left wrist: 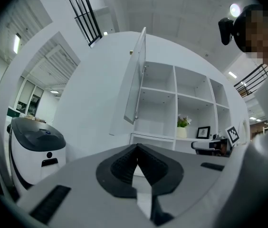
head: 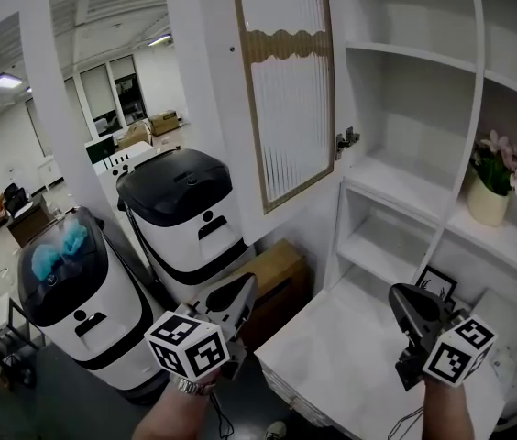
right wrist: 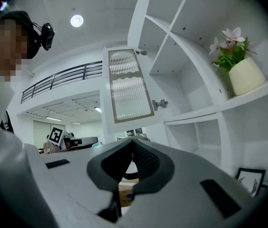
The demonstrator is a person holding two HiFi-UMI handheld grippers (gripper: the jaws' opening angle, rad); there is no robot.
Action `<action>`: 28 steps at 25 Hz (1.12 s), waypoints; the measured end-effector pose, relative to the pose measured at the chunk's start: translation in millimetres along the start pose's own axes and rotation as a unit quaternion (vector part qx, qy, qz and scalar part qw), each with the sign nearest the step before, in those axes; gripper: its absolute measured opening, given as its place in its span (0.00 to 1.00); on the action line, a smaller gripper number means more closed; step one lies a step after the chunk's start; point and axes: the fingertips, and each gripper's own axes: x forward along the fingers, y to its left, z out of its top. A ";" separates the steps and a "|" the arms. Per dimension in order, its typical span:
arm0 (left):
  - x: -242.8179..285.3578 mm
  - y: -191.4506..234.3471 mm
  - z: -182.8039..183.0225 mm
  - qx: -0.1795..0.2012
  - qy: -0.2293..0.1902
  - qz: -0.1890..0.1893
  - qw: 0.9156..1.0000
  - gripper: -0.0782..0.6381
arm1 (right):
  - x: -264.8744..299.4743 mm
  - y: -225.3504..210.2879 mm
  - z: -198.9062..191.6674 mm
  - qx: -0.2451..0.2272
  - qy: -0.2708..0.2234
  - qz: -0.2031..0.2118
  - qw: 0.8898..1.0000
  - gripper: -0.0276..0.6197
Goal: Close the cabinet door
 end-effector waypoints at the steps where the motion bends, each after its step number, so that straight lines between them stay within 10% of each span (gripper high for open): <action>1: 2.2 4.0 1.6 0.000 -0.001 -0.001 1.000 0.12 | 2.9 -0.4 0.0 0.000 0.000 -0.002 1.000 0.05; 17: 27.6 49.0 20.2 0.003 -0.016 -0.015 1.000 0.12 | 32.7 -0.6 0.5 -0.008 -0.003 -0.032 0.999 0.05; 28: 48.4 52.8 24.0 0.005 -0.014 -0.046 0.999 0.30 | 43.6 -5.5 -2.1 -0.008 -0.004 -0.048 0.999 0.05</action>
